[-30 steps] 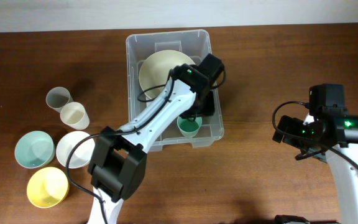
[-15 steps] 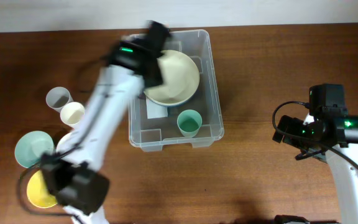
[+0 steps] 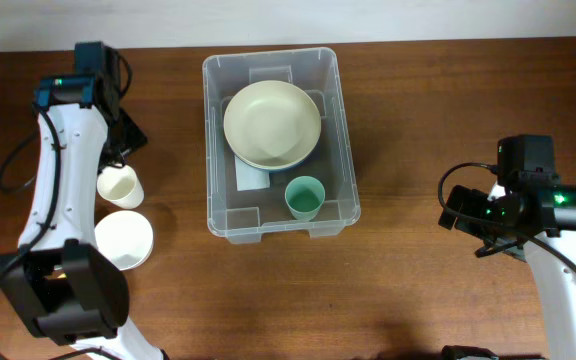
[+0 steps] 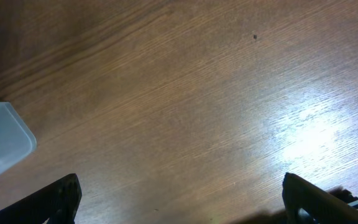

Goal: Pack container
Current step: 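Move the left gripper to the cream cup and grasp it, then carry the cream cup into the bin and stack it on the mint cup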

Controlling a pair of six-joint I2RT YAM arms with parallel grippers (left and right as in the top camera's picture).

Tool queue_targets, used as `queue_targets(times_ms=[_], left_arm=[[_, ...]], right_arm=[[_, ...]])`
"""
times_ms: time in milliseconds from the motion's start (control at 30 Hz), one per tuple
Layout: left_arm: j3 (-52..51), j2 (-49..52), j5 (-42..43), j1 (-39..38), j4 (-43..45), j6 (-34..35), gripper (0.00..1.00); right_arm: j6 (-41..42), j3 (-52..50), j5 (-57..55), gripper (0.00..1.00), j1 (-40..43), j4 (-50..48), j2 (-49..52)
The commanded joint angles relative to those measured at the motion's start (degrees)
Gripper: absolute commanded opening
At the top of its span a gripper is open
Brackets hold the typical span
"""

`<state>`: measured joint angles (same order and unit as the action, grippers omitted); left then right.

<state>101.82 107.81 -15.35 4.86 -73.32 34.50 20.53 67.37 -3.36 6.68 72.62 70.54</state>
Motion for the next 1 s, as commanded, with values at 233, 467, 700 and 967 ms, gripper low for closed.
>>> queue_targets(times_ms=[233,467,700,967], left_arm=[[-19.69,1.16,5.16,2.45,17.73,-5.73,0.66],[-22.29,1.2,5.55,2.43,22.1,-7.45,0.47],[-22.29,1.2,6.43,2.43,21.86,-7.43,0.12],[-21.64,0.83,9.88,2.29,21.44,-7.52,0.01]], right_arm=[[-0.42,-0.15,0.11,0.99,0.04,-0.07,-0.33],[-0.39,-0.15,0.13,0.99,0.04,-0.07,-0.33],[-0.42,-0.15,0.11,0.99,0.04,-0.02,-0.33],[-0.61,-0.15,0.13,0.99,0.04,-0.04,-0.33]])
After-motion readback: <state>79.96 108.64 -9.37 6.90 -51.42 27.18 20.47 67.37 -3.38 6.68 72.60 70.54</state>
